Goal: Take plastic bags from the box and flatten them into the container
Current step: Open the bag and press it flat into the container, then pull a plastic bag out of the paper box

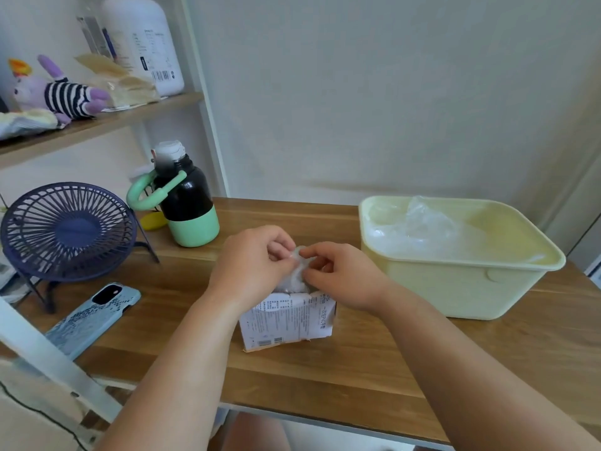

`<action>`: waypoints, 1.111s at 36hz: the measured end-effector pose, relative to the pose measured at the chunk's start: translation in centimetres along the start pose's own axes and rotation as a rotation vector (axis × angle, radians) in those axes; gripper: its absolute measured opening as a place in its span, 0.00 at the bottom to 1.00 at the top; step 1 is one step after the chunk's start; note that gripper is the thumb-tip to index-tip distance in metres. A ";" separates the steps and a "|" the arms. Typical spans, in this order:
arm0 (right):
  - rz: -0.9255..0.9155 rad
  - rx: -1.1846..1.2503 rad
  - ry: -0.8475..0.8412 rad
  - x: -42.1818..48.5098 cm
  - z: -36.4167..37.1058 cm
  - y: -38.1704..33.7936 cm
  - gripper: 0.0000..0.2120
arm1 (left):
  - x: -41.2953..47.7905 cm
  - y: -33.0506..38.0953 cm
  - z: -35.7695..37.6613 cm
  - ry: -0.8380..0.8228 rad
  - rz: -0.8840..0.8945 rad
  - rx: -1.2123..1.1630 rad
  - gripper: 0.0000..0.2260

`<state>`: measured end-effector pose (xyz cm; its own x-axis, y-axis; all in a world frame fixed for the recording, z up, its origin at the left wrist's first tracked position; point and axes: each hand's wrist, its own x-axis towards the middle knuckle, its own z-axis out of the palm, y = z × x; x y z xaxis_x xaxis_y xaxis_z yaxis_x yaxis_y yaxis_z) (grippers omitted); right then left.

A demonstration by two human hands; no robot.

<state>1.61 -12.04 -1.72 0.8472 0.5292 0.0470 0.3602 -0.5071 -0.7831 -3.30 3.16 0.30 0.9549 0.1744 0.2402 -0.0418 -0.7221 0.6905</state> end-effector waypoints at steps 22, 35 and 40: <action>-0.023 0.929 0.420 0.2 -4.8 -1.8 0.08 | -0.6 1.0 0.5 -0.280 -0.031 -0.061 0.39; 0.022 1.274 0.392 -3.5 -11.1 -0.9 0.31 | 2.7 6.4 3.8 0.364 0.581 0.082 0.14; 0.058 0.980 0.351 -4.6 -14.5 -0.4 0.20 | 4.2 8.4 5.6 0.465 0.840 0.343 0.17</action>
<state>3.27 -24.15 7.41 0.9755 0.2148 0.0480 -0.0267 0.3320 -0.9429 2.03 -5.96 3.31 0.4439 -0.2871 0.8489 -0.4896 -0.8711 -0.0386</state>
